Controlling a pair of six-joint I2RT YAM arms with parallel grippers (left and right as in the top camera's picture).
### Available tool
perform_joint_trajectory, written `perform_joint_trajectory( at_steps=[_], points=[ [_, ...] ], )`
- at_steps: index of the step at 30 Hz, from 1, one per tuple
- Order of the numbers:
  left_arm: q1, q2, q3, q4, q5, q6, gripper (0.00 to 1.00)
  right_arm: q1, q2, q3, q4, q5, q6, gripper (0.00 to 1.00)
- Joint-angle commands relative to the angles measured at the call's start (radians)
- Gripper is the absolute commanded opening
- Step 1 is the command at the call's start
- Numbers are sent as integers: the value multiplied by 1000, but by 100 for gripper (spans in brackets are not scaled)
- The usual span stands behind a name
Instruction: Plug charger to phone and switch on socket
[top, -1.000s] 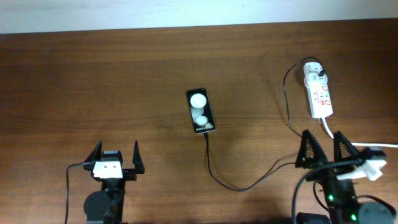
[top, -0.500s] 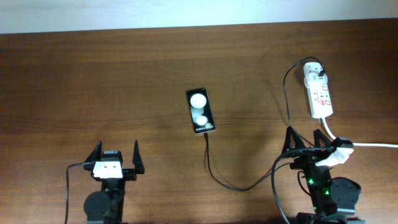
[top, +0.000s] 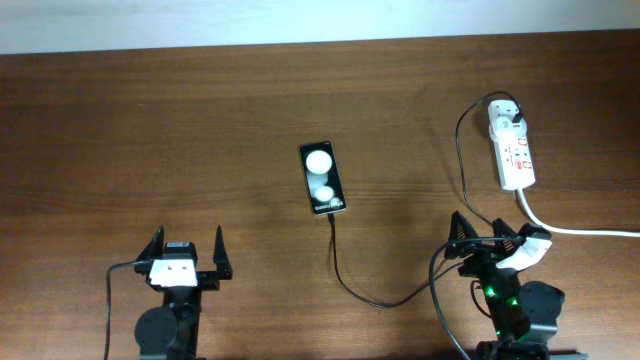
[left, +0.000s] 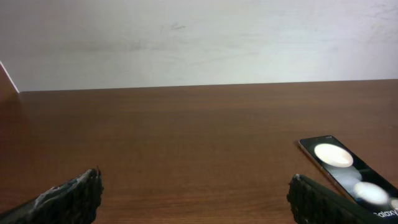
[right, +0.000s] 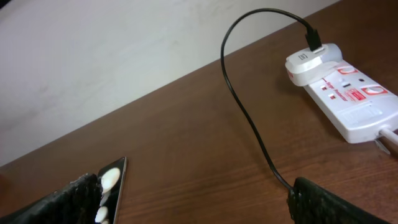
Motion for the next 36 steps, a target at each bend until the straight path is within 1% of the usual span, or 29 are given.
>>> perform_joint_trajectory(
  at_steps=[1,10,16,21,29,31,34,36],
  points=[
    [8,-7,-5,-2,11,16,99,-4,-5,-6,-4,2,-11,99],
    [8,-7,-5,-2,11,16,99,-4,-6,-6,-4,2,-11,99],
    [8,-7,-5,-2,11,16,99,-4,-109,-6,-3,2,-11,99],
    [8,-7,-5,-2,11,16,99,-1,-108,-6,-4,2,-11,98],
    [8,-7,-5,-2,11,16,99,162,-108,-6,-4,8,-18,98],
    [8,-7,-5,-2,11,16,99,166,-108,-9,-3,25,-148,98],
    [8,-7,-5,-2,11,16,99,166,-108,-9,-3,26,-381,98],
    [8,-7,-5,-2,11,16,99,166,-108,-9,-3,34,-460,98]
  ],
)
